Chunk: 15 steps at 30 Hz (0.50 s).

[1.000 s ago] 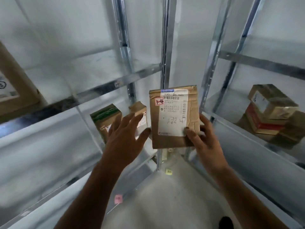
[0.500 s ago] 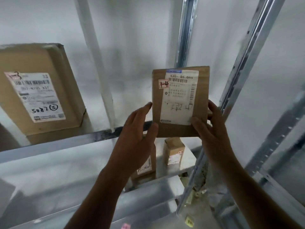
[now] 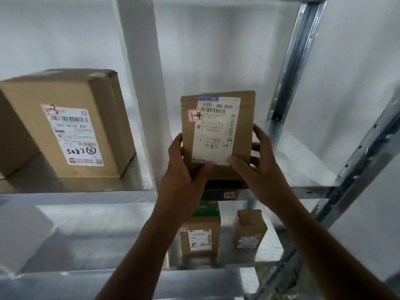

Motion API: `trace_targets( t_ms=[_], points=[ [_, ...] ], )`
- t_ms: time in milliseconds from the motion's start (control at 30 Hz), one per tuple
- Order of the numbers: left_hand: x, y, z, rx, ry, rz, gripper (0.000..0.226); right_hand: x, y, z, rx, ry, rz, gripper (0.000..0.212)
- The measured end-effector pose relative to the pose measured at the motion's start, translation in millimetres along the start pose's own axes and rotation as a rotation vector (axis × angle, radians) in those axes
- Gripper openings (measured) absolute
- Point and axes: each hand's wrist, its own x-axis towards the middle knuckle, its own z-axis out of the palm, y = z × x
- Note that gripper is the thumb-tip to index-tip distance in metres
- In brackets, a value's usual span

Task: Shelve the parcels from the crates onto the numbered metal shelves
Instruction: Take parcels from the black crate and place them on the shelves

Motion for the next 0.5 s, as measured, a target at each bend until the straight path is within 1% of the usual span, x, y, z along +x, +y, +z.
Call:
trace_targets(
  t_ms=[233,400,500],
  points=[
    [12,-11,3,0.14,0.052,-0.013,0.086,24,15,-2,-0.075,-0.157,-0.028,0.091],
    [17,-18,8,0.219,0.097,-0.041,0.079,34,30,-2,-0.103,-0.171,-0.049,0.095],
    [18,-18,10,0.275,0.12,-0.058,0.078,37,36,0,-0.128,-0.178,-0.073,0.093]
  ],
)
